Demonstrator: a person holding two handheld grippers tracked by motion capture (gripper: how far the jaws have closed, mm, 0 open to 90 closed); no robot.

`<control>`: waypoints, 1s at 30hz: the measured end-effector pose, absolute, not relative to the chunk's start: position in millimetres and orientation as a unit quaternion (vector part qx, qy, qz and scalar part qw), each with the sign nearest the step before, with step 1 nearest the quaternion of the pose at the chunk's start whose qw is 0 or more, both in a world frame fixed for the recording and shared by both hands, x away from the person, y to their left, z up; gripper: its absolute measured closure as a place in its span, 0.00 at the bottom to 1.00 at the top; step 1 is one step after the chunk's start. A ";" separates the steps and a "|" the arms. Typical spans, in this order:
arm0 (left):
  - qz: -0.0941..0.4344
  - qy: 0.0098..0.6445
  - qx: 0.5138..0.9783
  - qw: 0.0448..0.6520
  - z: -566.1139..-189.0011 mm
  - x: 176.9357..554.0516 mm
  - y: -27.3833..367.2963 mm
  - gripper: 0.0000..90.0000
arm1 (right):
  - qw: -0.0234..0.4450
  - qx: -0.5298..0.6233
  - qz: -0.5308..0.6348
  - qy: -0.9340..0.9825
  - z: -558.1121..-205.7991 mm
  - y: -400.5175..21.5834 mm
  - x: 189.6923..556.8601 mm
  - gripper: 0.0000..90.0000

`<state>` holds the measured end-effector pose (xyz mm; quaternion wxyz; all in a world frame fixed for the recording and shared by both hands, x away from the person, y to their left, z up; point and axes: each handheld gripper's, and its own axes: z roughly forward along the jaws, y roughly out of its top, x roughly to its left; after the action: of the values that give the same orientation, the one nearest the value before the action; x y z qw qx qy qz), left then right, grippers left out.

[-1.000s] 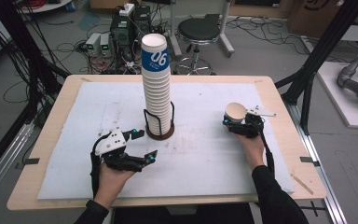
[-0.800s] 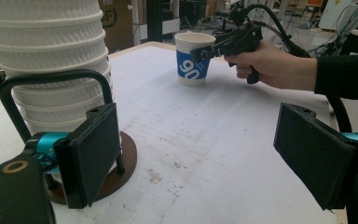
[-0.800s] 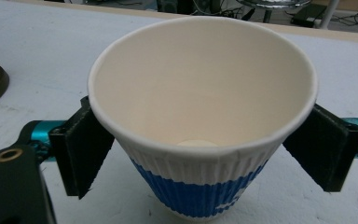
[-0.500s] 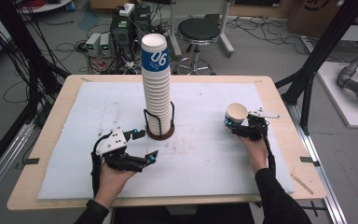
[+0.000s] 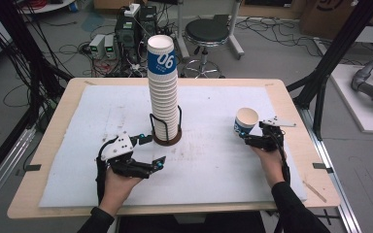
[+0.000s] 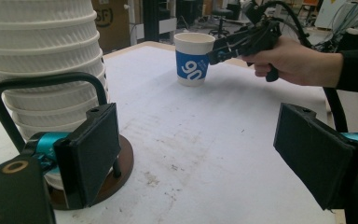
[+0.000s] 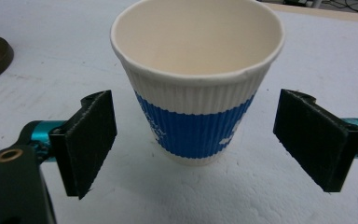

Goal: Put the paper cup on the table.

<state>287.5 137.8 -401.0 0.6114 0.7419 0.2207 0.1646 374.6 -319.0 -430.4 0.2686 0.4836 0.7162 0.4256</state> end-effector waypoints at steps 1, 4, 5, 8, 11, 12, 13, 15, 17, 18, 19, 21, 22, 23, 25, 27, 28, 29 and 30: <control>0.165 0.220 0.742 0.612 -400.8 287.5 137.9 0.16 | 0.265 0.486 0.428 0.714 -429.2 -320.1 371.8 0.15; 0.164 0.222 0.742 0.612 -400.7 287.8 138.1 0.16 | 0.262 0.486 0.437 0.710 -424.7 -323.5 364.2 0.15; 0.165 0.222 0.742 0.611 -400.8 287.9 138.1 0.16 | 0.258 0.486 0.443 0.708 -422.9 -324.5 361.3 0.15; 0.166 0.224 0.740 0.612 -400.9 288.3 138.4 0.16 | 0.249 0.477 0.469 0.700 -416.0 -327.2 352.1 0.15; 0.170 0.226 0.740 0.611 -399.9 288.3 139.5 0.16 | 0.245 0.463 0.498 0.691 -407.4 -329.1 342.0 0.15; 0.171 0.227 0.739 0.612 -399.4 288.0 139.9 0.16 | 0.241 0.462 0.508 0.685 -404.3 -329.7 338.7 0.15; 0.172 0.227 0.738 0.612 -398.8 287.8 140.2 0.16 | 0.234 0.458 0.521 0.681 -401.3 -330.3 336.3 0.15; 0.174 0.229 0.735 0.614 -397.7 287.7 140.1 0.16 | 0.228 0.443 0.544 0.675 -395.0 -331.3 331.7 0.15; 0.174 0.229 0.735 0.615 -395.9 287.8 139.7 0.16 | 0.215 0.419 0.568 0.675 -388.7 -330.1 327.3 0.15; 0.174 0.227 0.735 0.614 -394.7 287.5 139.5 0.16 | 0.216 0.405 0.575 0.678 -385.3 -328.9 324.8 0.15; 0.174 0.225 0.736 0.615 -393.4 287.2 139.4 0.16 | 0.214 0.387 0.583 0.682 -382.1 -327.3 322.2 0.15; 0.171 0.221 0.734 0.619 -390.9 286.2 138.5 0.16 | 0.220 0.351 0.596 0.688 -376.8 -323.8 317.0 0.15; 0.170 0.220 0.734 0.620 -389.6 285.7 137.7 0.16 | 0.216 0.335 0.601 0.693 -374.9 -321.9 315.2 0.15; 0.169 0.216 0.734 0.621 -388.5 285.4 137.1 0.16 | 0.216 0.325 0.603 0.696 -373.2 -320.4 314.3 0.15; 0.167 0.213 0.734 0.623 -387.2 285.5 135.5 0.16 | 0.206 0.312 0.607 0.701 -370.2 -317.2 312.0 0.15; 0.164 0.211 0.734 0.624 -387.2 285.9 134.9 0.16 | 0.201 0.299 0.610 0.706 -368.4 -314.8 310.6 0.15; 0.163 0.211 0.735 0.624 -387.5 286.2 134.9 0.16 | 0.196 0.293 0.612 0.708 -367.9 -313.9 310.5 0.15; 0.163 0.212 0.735 0.623 -388.0 286.4 135.1 0.16 | 0.193 0.289 0.614 0.709 -367.5 -313.1 310.8 0.15; 0.163 0.212 0.735 0.622 -388.6 286.4 135.8 0.16 | 0.189 0.284 0.615 0.711 -367.1 -312.3 311.5 0.15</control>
<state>286.4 135.8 -388.6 0.6225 0.7354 0.2125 0.1630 311.5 -312.3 -367.1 0.1890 0.2840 0.7112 0.6147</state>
